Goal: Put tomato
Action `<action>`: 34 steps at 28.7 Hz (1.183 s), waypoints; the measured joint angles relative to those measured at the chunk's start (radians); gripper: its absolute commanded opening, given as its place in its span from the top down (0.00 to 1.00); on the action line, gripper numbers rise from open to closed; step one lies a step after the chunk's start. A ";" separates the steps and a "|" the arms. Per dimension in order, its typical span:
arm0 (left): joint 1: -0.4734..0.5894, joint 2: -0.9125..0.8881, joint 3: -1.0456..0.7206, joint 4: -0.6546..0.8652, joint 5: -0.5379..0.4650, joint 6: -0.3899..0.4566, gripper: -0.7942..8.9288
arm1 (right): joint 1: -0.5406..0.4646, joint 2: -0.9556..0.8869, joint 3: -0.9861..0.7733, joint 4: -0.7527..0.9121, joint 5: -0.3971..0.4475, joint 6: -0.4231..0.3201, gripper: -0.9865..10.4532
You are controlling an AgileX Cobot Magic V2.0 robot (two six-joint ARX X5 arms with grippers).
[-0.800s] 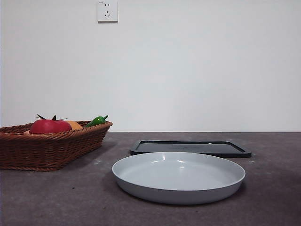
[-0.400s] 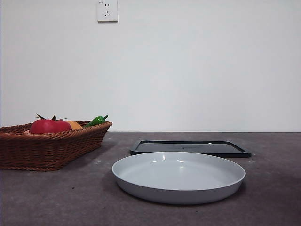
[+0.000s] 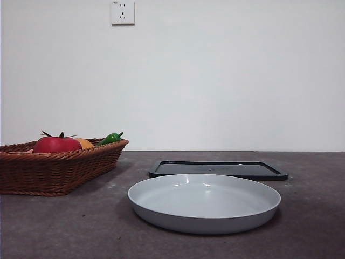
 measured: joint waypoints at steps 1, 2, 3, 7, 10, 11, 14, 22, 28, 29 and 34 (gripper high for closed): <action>0.000 0.010 0.021 -0.007 0.000 0.000 0.91 | 0.000 0.009 0.023 -0.012 -0.006 0.001 0.91; 0.000 0.018 0.038 -0.011 0.001 -0.001 0.91 | 0.000 0.019 0.042 -0.023 -0.017 0.002 0.91; 0.000 0.028 0.053 -0.014 0.006 -0.001 0.91 | 0.000 0.029 0.061 -0.036 -0.023 0.002 0.91; 0.000 0.096 0.129 -0.045 0.058 0.000 0.91 | 0.000 0.098 0.162 -0.099 -0.082 0.000 0.91; 0.000 0.158 0.197 -0.085 0.102 0.010 0.91 | 0.000 0.169 0.240 -0.154 -0.139 -0.022 0.91; 0.000 0.177 0.220 -0.100 0.119 0.024 0.91 | 0.000 0.192 0.262 -0.173 -0.156 -0.034 0.91; 0.000 0.251 0.307 -0.156 0.166 0.072 0.91 | 0.000 0.287 0.337 -0.232 -0.214 -0.077 0.91; 0.000 0.475 0.529 -0.323 0.316 0.213 0.91 | 0.017 0.552 0.543 -0.349 -0.373 -0.159 0.91; -0.066 0.637 0.714 -0.505 0.390 0.306 0.91 | 0.134 0.751 0.759 -0.547 -0.381 -0.259 0.91; -0.084 0.657 0.745 -0.539 0.390 0.321 0.91 | 0.165 0.777 0.792 -0.573 -0.381 -0.274 0.91; -0.163 0.690 0.828 -0.662 0.391 0.380 0.91 | 0.301 0.835 0.864 -0.688 -0.381 -0.320 0.91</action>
